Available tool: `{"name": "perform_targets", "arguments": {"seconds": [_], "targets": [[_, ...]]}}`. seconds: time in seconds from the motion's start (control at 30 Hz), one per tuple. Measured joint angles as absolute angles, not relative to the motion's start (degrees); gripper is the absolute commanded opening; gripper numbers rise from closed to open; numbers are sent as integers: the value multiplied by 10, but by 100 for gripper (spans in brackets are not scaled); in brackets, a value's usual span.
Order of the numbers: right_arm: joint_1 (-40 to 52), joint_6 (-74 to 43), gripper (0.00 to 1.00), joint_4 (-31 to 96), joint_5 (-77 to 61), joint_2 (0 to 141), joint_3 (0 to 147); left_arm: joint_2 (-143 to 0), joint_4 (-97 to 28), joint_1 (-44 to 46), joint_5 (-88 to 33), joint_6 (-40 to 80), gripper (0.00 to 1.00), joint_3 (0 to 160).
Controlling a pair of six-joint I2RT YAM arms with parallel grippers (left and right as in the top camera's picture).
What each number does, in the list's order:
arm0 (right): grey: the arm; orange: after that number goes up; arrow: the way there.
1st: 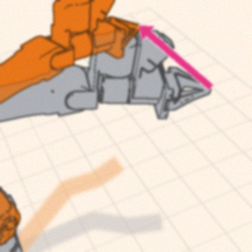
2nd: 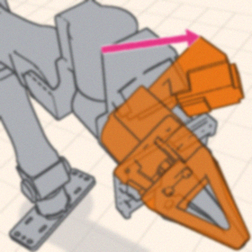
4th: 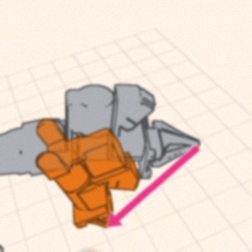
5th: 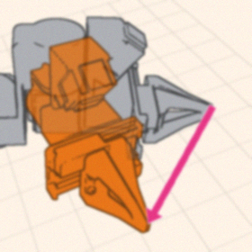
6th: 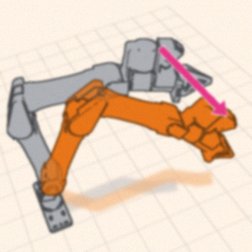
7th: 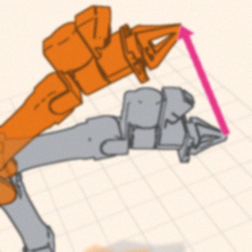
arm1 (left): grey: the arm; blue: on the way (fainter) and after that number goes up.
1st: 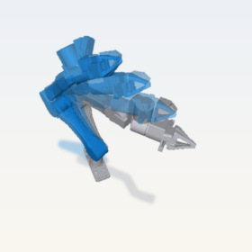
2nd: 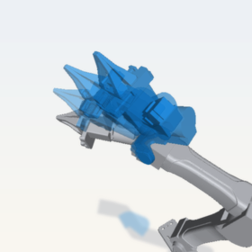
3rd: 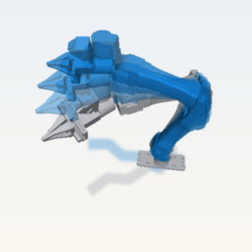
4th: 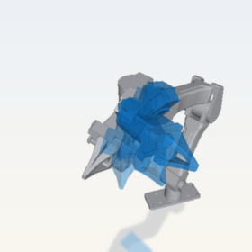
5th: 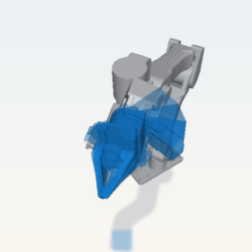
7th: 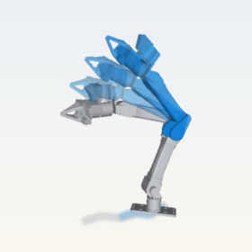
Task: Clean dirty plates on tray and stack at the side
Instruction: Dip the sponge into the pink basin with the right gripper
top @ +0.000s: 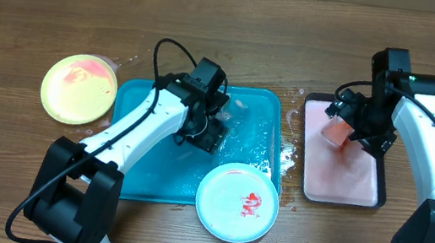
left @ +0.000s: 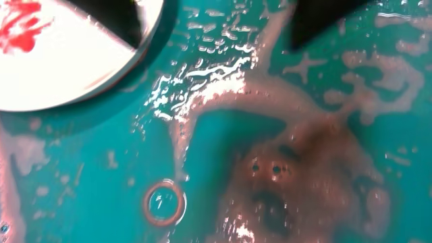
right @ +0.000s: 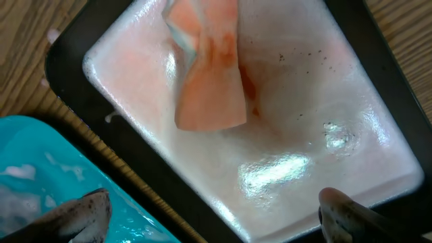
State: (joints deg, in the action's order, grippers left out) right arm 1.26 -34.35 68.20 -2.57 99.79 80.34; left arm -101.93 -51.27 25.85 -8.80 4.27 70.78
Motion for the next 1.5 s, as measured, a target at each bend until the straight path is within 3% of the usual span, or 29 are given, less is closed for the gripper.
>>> {"name": "perform_targets", "arguments": {"seconds": [0.03, 0.13, 0.17, 0.2, 0.23, 0.3, 0.33, 0.37, 0.4, 0.63, 0.77, 0.9, 1.0, 1.33, 1.37, 1.4, 1.43, 1.47, 1.5], "targets": [[12, -343, 100, 681, -26, 998, 803, -1019, -516, 258, -88, 42, 7, 708], [11, -338, 100, 668, -26, 998, 803, -1019, -527, 259, -91, 36, 52, 708], [11, -337, 100, 665, -25, 998, 803, -1019, -529, 258, -95, 28, 86, 708], [11, -336, 100, 664, -26, 998, 803, -1019, -532, 258, -102, 17, 100, 708], [11, -334, 100, 663, -26, 998, 803, -1019, -536, 258, -114, 3, 90, 708], [11, -331, 100, 663, -26, 998, 803, -1019, -539, 258, -141, -24, 50, 708], [11, -330, 100, 663, -26, 998, 803, -1019, -538, 258, -149, -34, 51, 708], [12, -330, 100, 664, -26, 998, 803, -1019, -536, 258, -156, -46, 73, 708], [11, -328, 100, 666, -26, 998, 803, -1019, -533, 258, -163, -55, 84, 708], [11, -328, 100, 653, -26, 998, 797, -1019, -532, 258, -180, -65, 76, 708], [12, -324, 93, 576, -28, 998, 756, -1019, -533, 258, -183, -65, 75, 708], [12, -324, 70, 502, -38, 998, 707, -1019, -537, 258, -185, -66, 74, 708], [12, -331, 59, 469, -43, 998, 679, -1019, -541, 258, -185, -66, 74, 708], [11, -352, 60, 367, -47, 1003, 622, -1019, -542, 258, -185, -66, 76, 708], [12, -353, 56, 360, -49, 1008, 622, -1019, -542, 258, -185, -66, 77, 708], [11, -353, 44, 354, -52, 1015, 622, -1019, -542, 258, -185, -66, 77, 708], [11, -354, 31, 351, -53, 1021, 622, -1019, -542, 258, -185, -66, 77, 708], [11, -357, 10, 349, -56, 1028, 622, -1019, -542, 258, -185, -66, 77, 708], [11, -360, 4, 347, -57, 1035, 622, -1019, -542, 258, -185, -66, 77, 708]]}}
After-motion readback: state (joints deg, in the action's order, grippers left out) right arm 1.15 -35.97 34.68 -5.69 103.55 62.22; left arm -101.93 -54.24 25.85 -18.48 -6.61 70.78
